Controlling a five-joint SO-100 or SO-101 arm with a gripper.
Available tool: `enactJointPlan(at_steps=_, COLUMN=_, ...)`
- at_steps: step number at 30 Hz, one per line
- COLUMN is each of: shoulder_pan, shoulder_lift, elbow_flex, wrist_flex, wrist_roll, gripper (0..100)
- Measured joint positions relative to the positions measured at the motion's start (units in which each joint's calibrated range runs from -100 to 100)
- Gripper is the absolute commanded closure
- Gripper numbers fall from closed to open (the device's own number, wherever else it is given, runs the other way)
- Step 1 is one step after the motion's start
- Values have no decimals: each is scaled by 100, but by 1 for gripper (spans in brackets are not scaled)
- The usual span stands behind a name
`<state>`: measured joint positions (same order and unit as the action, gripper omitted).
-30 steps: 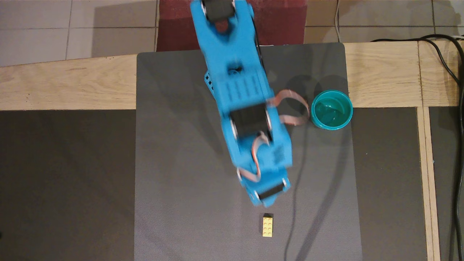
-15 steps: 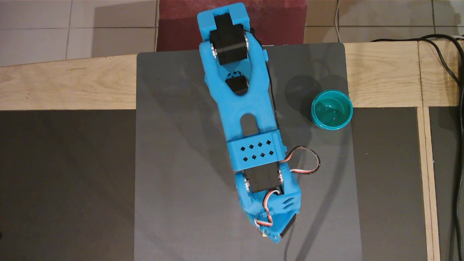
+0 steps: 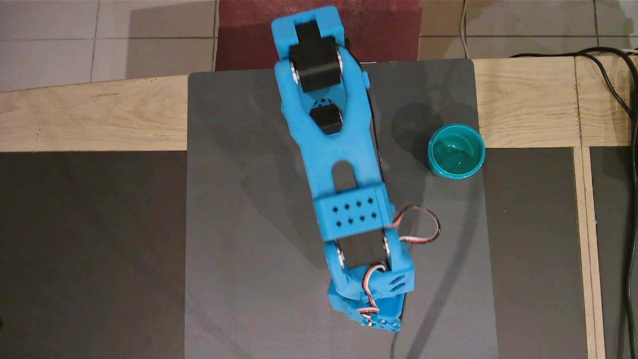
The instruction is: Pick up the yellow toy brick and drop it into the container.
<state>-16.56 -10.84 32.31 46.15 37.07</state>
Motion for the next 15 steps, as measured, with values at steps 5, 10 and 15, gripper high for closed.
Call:
enactJointPlan(at_steps=5, shoulder_pan=15, shoulder_lift=595, elbow_flex=9, wrist_flex=-502, wrist_roll=249, gripper=99)
enactJointPlan(at_steps=10, shoulder_pan=-7, shoulder_lift=595, elbow_flex=72, wrist_flex=-308, wrist_roll=270, gripper=99)
enactJointPlan(at_steps=15, shoulder_pan=0, shoulder_lift=586, elbow_flex=82, wrist_flex=-194, wrist_roll=270, gripper=99)
